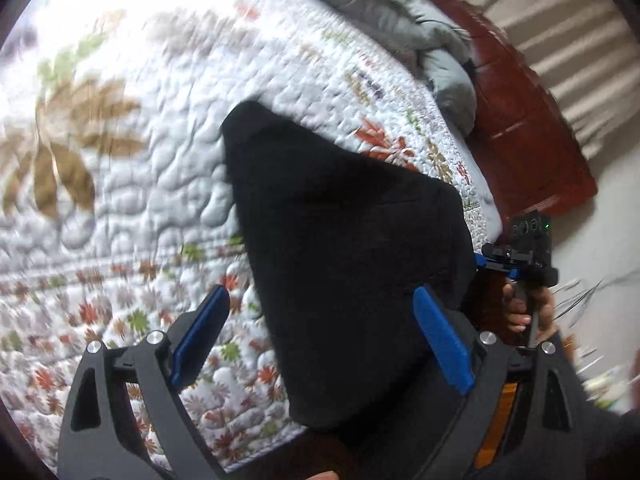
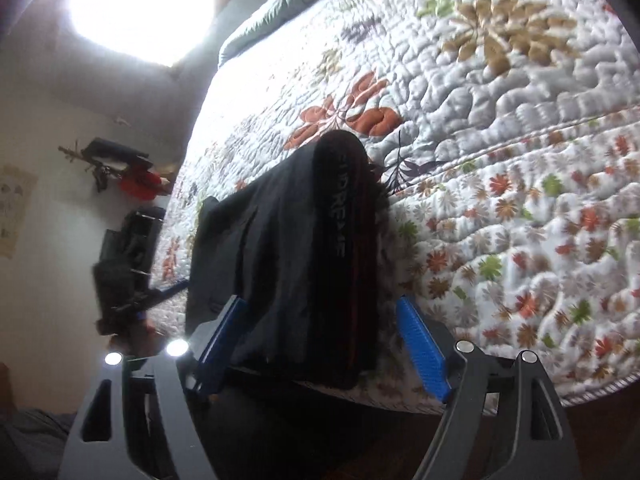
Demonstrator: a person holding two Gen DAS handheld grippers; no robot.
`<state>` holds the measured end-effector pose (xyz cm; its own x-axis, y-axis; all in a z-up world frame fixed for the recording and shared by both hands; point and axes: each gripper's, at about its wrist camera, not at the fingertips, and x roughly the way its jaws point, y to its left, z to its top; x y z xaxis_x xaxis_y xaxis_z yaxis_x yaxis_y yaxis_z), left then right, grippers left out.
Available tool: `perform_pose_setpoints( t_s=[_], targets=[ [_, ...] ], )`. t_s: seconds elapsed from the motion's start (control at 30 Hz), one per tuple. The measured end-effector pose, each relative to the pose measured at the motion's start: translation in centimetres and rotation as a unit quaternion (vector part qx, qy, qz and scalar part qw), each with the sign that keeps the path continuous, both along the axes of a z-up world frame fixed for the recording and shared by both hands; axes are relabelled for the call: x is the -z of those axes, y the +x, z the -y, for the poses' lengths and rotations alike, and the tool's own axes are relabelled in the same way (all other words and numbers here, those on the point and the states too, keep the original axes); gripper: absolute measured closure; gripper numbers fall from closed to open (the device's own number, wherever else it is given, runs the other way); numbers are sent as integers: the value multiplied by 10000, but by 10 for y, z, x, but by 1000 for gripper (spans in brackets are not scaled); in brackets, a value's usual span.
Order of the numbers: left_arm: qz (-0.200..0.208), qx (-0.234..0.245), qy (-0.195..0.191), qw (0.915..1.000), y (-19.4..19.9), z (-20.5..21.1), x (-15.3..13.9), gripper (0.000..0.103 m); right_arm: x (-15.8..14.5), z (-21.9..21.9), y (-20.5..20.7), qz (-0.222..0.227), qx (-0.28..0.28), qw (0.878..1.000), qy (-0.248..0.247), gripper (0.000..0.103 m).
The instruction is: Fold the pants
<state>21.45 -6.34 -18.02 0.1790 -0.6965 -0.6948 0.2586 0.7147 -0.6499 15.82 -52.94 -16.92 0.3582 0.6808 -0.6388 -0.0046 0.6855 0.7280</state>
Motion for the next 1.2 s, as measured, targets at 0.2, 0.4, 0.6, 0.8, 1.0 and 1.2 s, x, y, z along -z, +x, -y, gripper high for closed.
perform_pose_setpoints(
  t_s=[0.2, 0.4, 0.6, 0.8, 1.0, 1.2],
  targets=[
    [-1145, -131, -640, 9913, 27, -7, 38, 7, 20, -9, 35, -441, -168, 9979, 442, 18],
    [-1681, -88, -1051, 9801, 36, 1, 57, 6, 35, -27, 54, -674, -426, 9961, 387, 15],
    [-1686, 76, -1030, 9803, 27, 17, 59, 5, 32, -41, 55, -637, -592, 9960, 194, 11],
    [-1770, 48, -932, 9798, 27, 20, 61, 6, 35, -42, 52, -647, -544, 9962, 208, 13],
    [-1506, -11, -231, 9883, 27, 31, 53, 50, 26, -44, 44, -491, -532, 9972, -173, 53],
    [-1315, -98, -117, 9912, 23, 36, 40, 65, 5, -53, 35, -224, -470, 9977, -445, 67]
  ],
)
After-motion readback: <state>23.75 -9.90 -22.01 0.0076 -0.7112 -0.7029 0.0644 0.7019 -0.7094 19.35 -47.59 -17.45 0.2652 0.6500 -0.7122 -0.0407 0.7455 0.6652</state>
